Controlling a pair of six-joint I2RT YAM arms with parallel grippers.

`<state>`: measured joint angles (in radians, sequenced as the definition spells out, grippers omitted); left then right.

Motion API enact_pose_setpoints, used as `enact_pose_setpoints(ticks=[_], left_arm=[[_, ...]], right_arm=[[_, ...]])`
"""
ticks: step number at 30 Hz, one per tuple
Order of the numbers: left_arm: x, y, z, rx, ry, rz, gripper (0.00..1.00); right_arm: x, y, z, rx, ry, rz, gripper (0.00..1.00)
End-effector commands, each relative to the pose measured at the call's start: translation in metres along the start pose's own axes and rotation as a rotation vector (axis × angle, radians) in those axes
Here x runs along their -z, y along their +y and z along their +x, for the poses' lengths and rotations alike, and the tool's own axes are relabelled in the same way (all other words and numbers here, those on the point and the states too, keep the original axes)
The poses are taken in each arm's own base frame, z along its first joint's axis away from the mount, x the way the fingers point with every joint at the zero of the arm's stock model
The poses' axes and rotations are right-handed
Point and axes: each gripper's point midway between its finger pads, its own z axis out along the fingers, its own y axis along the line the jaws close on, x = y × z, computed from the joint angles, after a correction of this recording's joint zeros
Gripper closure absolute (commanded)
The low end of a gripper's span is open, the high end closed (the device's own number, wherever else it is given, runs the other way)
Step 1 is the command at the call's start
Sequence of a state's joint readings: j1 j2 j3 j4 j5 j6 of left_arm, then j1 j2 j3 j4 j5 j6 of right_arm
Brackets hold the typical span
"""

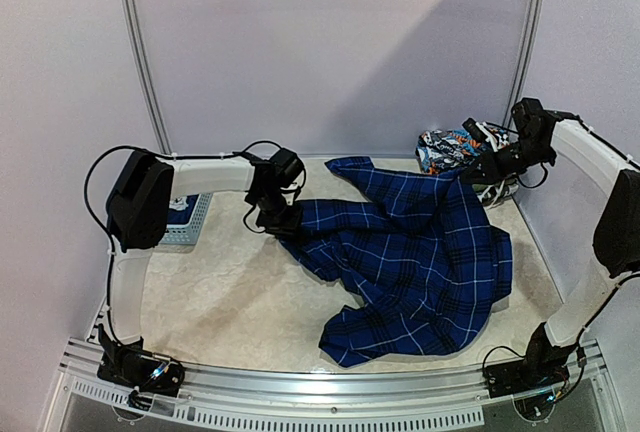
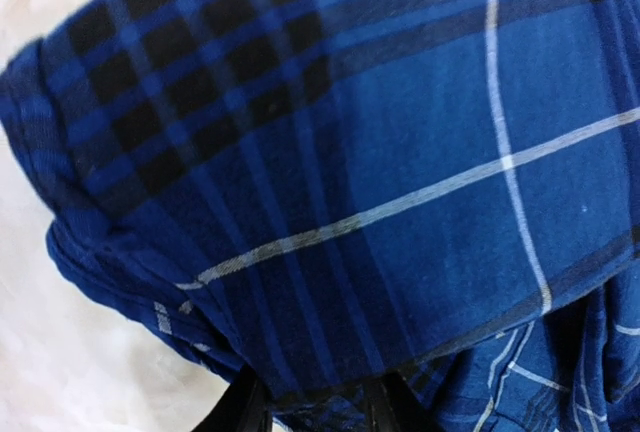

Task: Fold and stack the mixed laundry pile
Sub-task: Flatten out the crumpled shirt at the center of the board.

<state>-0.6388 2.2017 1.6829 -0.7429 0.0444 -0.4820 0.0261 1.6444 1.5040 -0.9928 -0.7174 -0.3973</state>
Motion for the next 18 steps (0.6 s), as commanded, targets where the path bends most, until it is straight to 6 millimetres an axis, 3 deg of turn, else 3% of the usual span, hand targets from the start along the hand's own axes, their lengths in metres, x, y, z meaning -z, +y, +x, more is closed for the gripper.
enact_pose_setpoints(ticks=[1,4,6,8,10,14,18], left_arm=[[0.001,-0.008,-0.013,-0.024,-0.034,0.013,0.72],[0.0,-0.007,-0.017,-0.034,-0.04,0.0,0.8],[0.003,-0.006,-0.021,-0.047,-0.051,-0.011,0.9],[0.012,-0.008,-0.026,-0.071,-0.066,-0.014,1.0],[0.031,-0.005,-0.036,-0.102,-0.112,-0.046,1.0],[0.093,0.008,-0.056,-0.152,-0.239,-0.14,1.0],[0.178,0.03,-0.074,-0.164,-0.415,-0.243,1.0]], right_arm=[[-0.009,-0.003,0.001,-0.016,0.001,-0.02,1.0],[-0.01,-0.004,0.001,-0.018,0.002,-0.019,1.0],[-0.01,-0.005,0.001,-0.019,0.002,-0.017,1.0],[-0.008,-0.006,-0.001,-0.014,-0.002,-0.007,1.0],[-0.005,-0.008,-0.005,-0.01,-0.01,0.018,1.0],[0.019,-0.012,-0.03,0.034,-0.068,0.114,1.0],[0.062,-0.015,-0.07,0.063,-0.174,0.213,1.0]])
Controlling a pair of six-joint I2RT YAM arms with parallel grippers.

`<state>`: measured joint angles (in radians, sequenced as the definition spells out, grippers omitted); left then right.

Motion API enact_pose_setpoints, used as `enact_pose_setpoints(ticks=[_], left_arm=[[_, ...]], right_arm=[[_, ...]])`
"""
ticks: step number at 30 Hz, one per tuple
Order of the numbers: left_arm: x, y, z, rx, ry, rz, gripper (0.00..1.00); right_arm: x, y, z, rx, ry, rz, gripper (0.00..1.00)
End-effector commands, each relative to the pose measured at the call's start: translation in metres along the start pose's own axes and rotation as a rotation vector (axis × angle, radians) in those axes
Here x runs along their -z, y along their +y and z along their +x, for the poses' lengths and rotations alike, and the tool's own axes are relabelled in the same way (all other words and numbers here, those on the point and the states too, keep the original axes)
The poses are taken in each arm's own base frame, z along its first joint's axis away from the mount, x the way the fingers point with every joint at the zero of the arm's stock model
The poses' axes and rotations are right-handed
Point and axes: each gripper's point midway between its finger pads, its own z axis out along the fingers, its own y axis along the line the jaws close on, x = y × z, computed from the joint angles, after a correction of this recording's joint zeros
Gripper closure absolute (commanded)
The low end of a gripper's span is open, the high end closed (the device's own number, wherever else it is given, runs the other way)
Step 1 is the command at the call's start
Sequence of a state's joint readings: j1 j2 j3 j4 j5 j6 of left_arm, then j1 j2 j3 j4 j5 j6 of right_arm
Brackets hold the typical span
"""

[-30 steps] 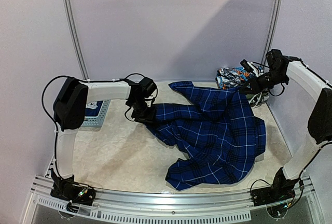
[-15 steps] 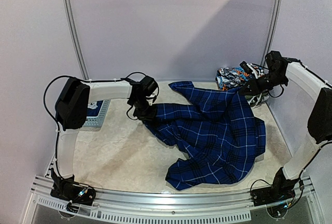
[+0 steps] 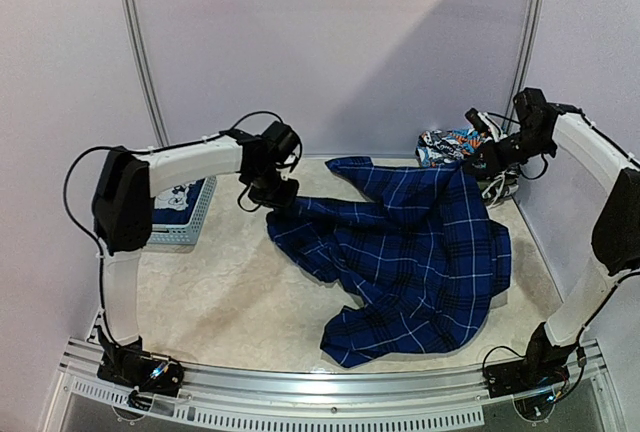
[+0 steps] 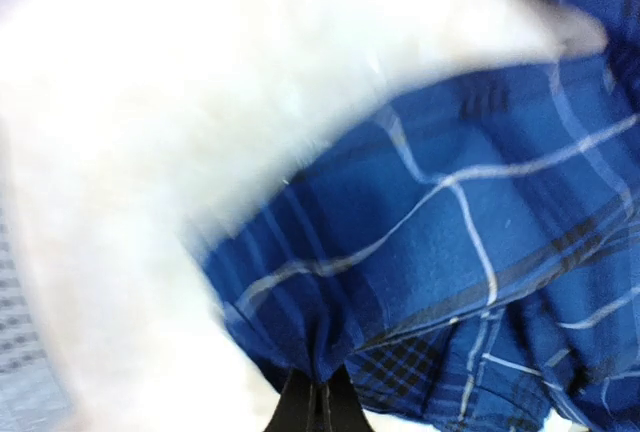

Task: Fold and stack the mixed laundry pile
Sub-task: Flatten out the crumpled shirt at the center of the board.

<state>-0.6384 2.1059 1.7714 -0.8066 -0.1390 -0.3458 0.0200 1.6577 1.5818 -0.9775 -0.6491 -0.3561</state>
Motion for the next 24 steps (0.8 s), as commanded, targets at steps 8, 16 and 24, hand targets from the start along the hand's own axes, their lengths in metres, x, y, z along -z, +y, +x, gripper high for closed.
enact_pose_setpoints(ticks=[8,16,24], left_arm=[[0.262,0.091,-0.077,0.002,-0.567,-0.253,1.0],[0.377,0.093,-0.065,-0.063,-0.81,-0.161,1.0],[0.445,0.065,-0.043,-0.215,-0.952,-0.054,1.0]], right_arm=[[0.106,-0.003,-0.101,0.139,-0.313,0.253,1.0],[0.183,0.053,-0.14,0.358,-0.515,0.312,1.0],[0.233,0.119,-0.145,0.541,-0.639,0.25,1.0]])
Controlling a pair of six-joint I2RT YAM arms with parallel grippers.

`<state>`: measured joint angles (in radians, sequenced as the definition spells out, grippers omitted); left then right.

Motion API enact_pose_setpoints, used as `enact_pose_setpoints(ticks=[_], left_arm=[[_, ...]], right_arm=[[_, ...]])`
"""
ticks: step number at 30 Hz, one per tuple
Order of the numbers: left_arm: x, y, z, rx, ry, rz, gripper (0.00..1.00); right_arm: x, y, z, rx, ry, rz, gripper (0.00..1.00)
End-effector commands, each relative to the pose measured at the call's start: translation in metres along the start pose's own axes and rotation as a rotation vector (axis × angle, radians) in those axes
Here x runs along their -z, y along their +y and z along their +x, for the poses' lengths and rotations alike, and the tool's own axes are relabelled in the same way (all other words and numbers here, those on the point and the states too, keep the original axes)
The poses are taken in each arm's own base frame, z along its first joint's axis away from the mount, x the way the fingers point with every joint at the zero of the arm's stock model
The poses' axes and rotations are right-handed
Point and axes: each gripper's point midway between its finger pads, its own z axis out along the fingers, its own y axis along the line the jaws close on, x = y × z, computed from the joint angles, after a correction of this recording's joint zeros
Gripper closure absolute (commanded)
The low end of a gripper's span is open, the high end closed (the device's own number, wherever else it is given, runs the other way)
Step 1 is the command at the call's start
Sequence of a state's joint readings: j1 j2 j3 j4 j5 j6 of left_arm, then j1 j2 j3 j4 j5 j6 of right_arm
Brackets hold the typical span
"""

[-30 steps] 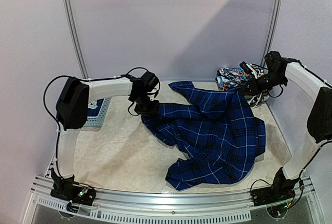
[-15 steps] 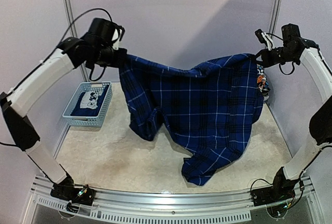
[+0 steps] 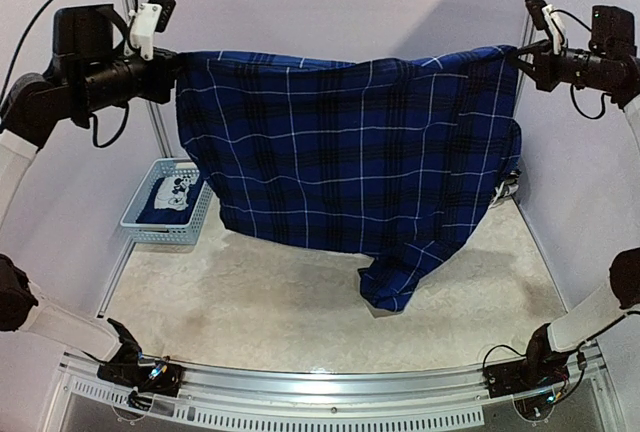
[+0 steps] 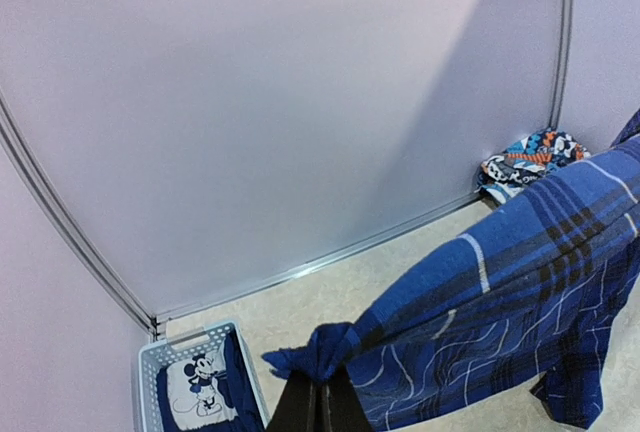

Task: Fold and stack the mixed laundry pile
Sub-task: Flatten out the crumpled shirt at the center of the board.

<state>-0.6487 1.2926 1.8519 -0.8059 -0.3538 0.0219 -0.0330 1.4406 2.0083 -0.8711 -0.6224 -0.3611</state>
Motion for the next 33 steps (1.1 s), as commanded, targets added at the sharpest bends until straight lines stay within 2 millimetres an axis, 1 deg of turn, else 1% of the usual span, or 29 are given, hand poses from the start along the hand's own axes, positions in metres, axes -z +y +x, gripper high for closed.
enact_pose_setpoints(ticks=[1,4,6,8,10,11,12,15,16,17,19,21,24,27,29,30,31,33], left_arm=[[0.032,-0.012,-0.025,-0.055,-0.096,0.064,1.0],[0.059,-0.017,-0.036,-0.04,-0.154,0.091,1.0],[0.075,-0.019,-0.039,-0.031,-0.175,0.11,1.0],[0.09,-0.023,-0.038,-0.019,-0.19,0.14,1.0],[0.101,-0.025,-0.034,-0.006,-0.195,0.163,1.0],[0.106,-0.027,-0.031,-0.008,-0.195,0.178,1.0],[0.112,-0.029,-0.03,-0.008,-0.2,0.189,1.0],[0.129,-0.028,-0.03,-0.003,-0.227,0.209,1.0],[0.137,-0.027,-0.033,0.0,-0.243,0.221,1.0],[0.142,-0.027,-0.037,-0.002,-0.255,0.232,1.0],[0.153,-0.026,-0.05,-0.006,-0.284,0.254,1.0],[0.158,-0.029,-0.061,-0.029,-0.299,0.261,1.0],[0.156,-0.026,-0.08,-0.083,-0.318,0.19,1.0],[0.148,-0.015,-0.1,-0.147,-0.336,0.055,1.0],[0.145,-0.004,-0.112,-0.212,-0.35,-0.061,1.0],[0.142,0.006,-0.123,-0.248,-0.359,-0.167,1.0],[0.14,0.009,-0.126,-0.268,-0.359,-0.197,1.0],[0.13,0.011,-0.127,-0.302,-0.338,-0.236,1.0]], right_arm=[[0.033,0.027,-0.036,0.106,-0.116,-0.053,1.0],[0.057,0.045,-0.05,0.137,-0.163,-0.061,1.0],[0.072,0.058,-0.055,0.145,-0.179,-0.074,1.0],[0.086,0.073,-0.055,0.16,-0.187,-0.101,1.0],[0.102,0.091,-0.054,0.176,-0.197,-0.127,1.0],[0.107,0.097,-0.053,0.178,-0.198,-0.139,1.0],[0.118,0.106,-0.054,0.191,-0.21,-0.144,1.0],[0.141,0.124,-0.059,0.229,-0.245,-0.146,1.0],[0.153,0.132,-0.064,0.251,-0.271,-0.138,1.0],[0.161,0.136,-0.069,0.265,-0.294,-0.13,1.0],[0.181,0.145,-0.082,0.293,-0.345,-0.103,1.0],[0.194,0.148,-0.095,0.311,-0.382,-0.075,1.0],[0.191,0.135,-0.108,0.313,-0.402,-0.03,1.0],[0.171,0.11,-0.112,0.3,-0.382,0.015,1.0],[0.147,0.087,-0.108,0.29,-0.342,0.049,1.0],[0.127,0.065,-0.101,0.296,-0.3,0.089,1.0],[0.112,0.052,-0.094,0.286,-0.268,0.103,1.0],[0.092,0.033,-0.084,0.283,-0.225,0.13,1.0]])
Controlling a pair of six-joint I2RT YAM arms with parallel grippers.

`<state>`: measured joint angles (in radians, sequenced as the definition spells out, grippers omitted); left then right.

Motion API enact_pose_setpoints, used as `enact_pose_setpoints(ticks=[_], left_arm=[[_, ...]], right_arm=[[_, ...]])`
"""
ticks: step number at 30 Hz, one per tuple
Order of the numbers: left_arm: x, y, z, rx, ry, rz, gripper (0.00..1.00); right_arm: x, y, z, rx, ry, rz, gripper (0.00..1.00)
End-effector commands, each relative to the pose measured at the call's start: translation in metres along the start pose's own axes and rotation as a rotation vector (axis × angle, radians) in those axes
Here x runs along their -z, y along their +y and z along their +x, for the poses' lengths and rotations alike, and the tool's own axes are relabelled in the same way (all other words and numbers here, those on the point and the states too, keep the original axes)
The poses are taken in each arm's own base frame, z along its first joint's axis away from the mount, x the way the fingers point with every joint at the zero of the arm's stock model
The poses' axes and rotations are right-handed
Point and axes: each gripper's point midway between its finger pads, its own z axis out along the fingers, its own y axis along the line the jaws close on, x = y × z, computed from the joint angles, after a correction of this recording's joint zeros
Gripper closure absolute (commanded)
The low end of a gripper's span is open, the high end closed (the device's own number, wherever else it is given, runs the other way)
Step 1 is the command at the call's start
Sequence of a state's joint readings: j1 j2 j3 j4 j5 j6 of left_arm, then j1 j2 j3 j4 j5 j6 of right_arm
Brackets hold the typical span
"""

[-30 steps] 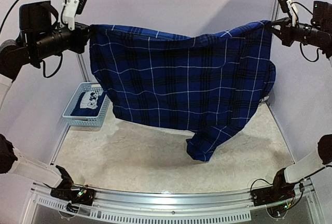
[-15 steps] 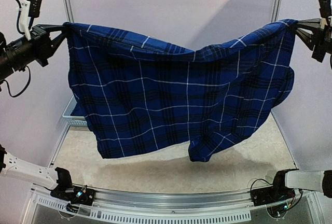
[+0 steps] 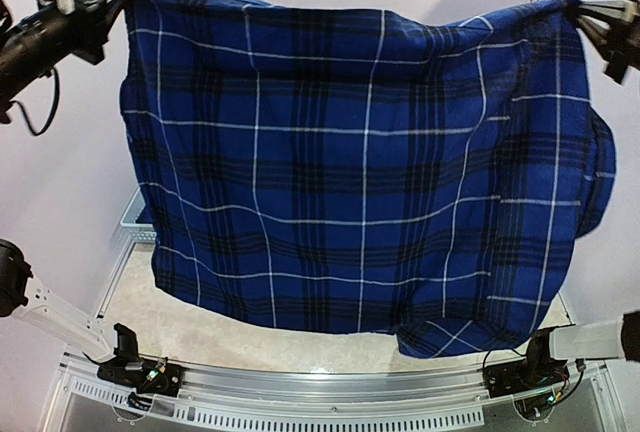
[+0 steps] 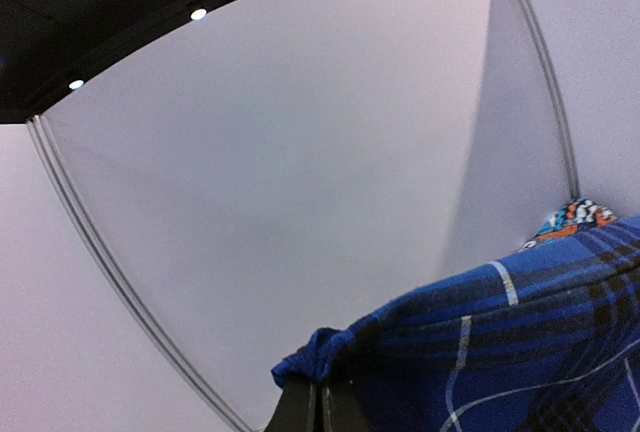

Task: Fold and stack the mixed laundry pile
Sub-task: Flatten out the crumpled shirt at the center of the board.

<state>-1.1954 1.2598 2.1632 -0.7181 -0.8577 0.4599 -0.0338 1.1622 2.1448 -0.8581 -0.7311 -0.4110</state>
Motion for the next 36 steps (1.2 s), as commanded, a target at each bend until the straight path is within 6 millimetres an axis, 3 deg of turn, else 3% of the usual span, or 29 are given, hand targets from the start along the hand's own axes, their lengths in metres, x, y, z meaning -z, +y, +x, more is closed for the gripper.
enact_pose_setpoints(ticks=[1,3,7,13,16,19,23,25,31,36], left_arm=[[-0.017,0.024,-0.001,-0.133,0.045,-0.172,1.0],[-0.034,0.016,0.019,-0.154,0.098,-0.165,1.0],[-0.07,0.003,0.076,-0.132,0.228,-0.148,1.0],[-0.115,0.018,0.162,-0.021,0.408,-0.161,1.0],[-0.134,0.017,0.184,-0.02,0.47,-0.147,1.0],[-0.135,0.027,0.168,-0.001,0.429,-0.163,1.0],[-0.112,0.044,0.124,0.064,0.328,-0.165,1.0],[-0.097,0.047,0.11,0.094,0.287,-0.139,1.0],[-0.041,0.035,0.08,0.151,0.16,0.02,1.0],[0.017,0.058,0.053,0.193,0.04,0.005,1.0]], right_arm=[[-0.047,-0.048,0.066,-0.013,0.155,0.091,1.0],[-0.063,-0.056,0.085,-0.039,0.183,0.083,1.0],[-0.083,-0.062,0.108,-0.083,0.205,0.07,1.0],[-0.112,-0.073,0.174,-0.117,0.333,0.105,1.0],[-0.125,-0.083,0.2,-0.143,0.379,0.13,1.0],[-0.13,-0.092,0.191,-0.152,0.359,0.144,1.0],[-0.118,-0.094,0.156,-0.145,0.307,0.157,1.0],[-0.115,-0.078,0.134,-0.138,0.271,0.122,1.0],[-0.062,-0.029,0.067,-0.122,0.162,0.016,1.0],[-0.007,0.019,0.014,-0.079,0.048,-0.085,1.0]])
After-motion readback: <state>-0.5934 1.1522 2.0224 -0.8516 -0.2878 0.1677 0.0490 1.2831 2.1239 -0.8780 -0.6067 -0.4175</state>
